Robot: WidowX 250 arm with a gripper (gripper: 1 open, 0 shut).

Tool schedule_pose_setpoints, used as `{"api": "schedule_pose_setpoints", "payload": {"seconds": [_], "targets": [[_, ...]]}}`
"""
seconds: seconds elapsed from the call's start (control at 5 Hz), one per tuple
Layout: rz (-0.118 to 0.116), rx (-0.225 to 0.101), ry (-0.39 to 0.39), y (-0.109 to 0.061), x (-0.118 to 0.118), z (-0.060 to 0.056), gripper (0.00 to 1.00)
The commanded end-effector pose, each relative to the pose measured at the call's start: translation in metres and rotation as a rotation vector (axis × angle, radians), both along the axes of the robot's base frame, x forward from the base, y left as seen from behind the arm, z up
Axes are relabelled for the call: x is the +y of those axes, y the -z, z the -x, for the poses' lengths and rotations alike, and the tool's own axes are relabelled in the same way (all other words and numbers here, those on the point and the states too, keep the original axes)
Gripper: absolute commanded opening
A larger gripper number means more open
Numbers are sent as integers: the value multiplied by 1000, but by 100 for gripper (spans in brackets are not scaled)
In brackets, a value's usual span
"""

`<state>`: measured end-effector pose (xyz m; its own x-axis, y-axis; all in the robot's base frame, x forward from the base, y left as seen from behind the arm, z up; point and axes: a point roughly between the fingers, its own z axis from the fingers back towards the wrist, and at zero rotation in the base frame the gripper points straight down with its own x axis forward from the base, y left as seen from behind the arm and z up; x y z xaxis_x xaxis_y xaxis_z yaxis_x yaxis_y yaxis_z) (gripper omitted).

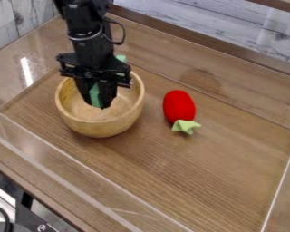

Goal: Put the green object in the brown bowl

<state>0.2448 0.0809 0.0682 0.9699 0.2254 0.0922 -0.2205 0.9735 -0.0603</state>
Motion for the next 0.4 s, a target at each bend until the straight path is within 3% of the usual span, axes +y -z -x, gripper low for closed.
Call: {"api": "schedule_pose_setpoints", "payload": {"seconds": [0.0,0.2], "targets": [[-22,-32,38,-11,11,-11,0],[-24,-24,67,-10,17,-14,0]]}}
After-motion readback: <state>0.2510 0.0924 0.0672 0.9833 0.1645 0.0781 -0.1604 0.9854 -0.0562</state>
